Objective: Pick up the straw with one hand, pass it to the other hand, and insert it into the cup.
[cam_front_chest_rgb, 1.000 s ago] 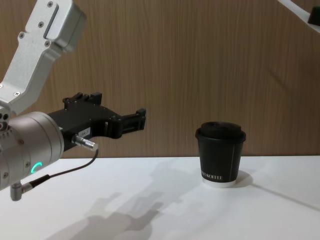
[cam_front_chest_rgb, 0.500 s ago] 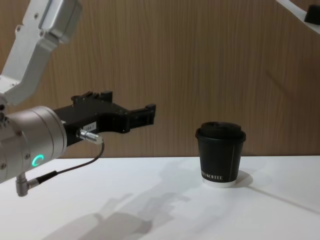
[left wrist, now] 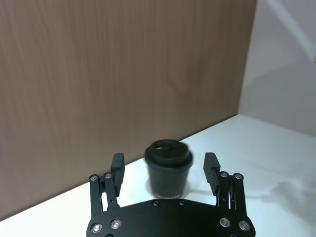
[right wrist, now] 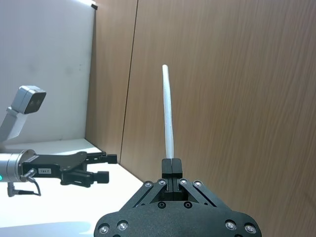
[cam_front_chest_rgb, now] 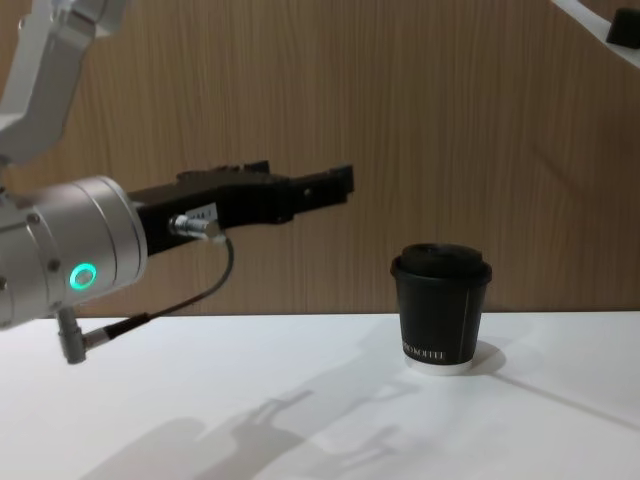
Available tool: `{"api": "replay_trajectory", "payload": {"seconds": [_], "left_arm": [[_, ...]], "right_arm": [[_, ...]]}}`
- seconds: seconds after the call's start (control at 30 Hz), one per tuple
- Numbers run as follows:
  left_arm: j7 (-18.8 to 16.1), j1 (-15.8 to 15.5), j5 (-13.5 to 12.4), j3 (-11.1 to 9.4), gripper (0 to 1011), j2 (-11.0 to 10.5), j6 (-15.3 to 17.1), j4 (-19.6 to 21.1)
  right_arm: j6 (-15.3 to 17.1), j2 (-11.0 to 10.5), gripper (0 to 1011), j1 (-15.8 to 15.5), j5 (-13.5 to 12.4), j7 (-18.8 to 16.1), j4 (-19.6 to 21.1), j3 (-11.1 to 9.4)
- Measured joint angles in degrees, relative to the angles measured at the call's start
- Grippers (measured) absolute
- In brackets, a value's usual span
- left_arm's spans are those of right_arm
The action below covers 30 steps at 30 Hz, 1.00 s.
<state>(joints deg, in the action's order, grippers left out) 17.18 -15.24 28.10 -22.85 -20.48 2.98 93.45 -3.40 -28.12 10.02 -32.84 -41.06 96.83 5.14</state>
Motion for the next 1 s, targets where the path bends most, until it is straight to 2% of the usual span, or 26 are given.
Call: {"api": "replay_trajectory", "payload": {"seconds": [0.3, 0.4, 0.43, 0.47, 0.53, 0.67, 0.87, 1.0], "left_arm": [[5.6, -1.2, 7.5, 1.1, 1003, 1.2, 2.0, -0.8], [8.0, -2.0, 10.9, 1.5, 1003, 1.9, 3.2, -1.5], [8.0, -2.0, 10.9, 1.5, 1003, 1.9, 3.2, -1.5], [9.0, -2.3, 12.4, 1.7, 1003, 2.3, 3.8, -1.7], [9.8, -2.7, 13.6, 1.8, 1003, 2.6, 4.3, -2.0], [12.5, -4.0, 17.7, 2.0, 1003, 3.8, 6.0, -2.8], [14.9, -6.0, 21.6, 2.0, 1003, 5.3, 7.8, -3.7], [16.0, -7.1, 23.2, 1.7, 1003, 6.1, 8.5, -4.2]], "right_arm": [[0.0, 0.0, 0, 0.0, 0.0, 0.0, 0.0, 0.0], [0.0, 0.0, 0, 0.0, -0.1, -0.1, 0.0, 0.1], [0.0, 0.0, 0, 0.0, -0.1, -0.1, 0.0, 0.1], [0.0, 0.0, 0, 0.0, -0.1, -0.1, 0.0, 0.1], [0.0, 0.0, 0, 0.0, -0.1, -0.1, 0.0, 0.1], [0.0, 0.0, 0, 0.0, -0.1, -0.1, 0.0, 0.1], [0.0, 0.0, 0, 0.0, -0.1, -0.1, 0.0, 0.1], [0.0, 0.0, 0, 0.0, -0.1, -0.1, 0.0, 0.1]]}}
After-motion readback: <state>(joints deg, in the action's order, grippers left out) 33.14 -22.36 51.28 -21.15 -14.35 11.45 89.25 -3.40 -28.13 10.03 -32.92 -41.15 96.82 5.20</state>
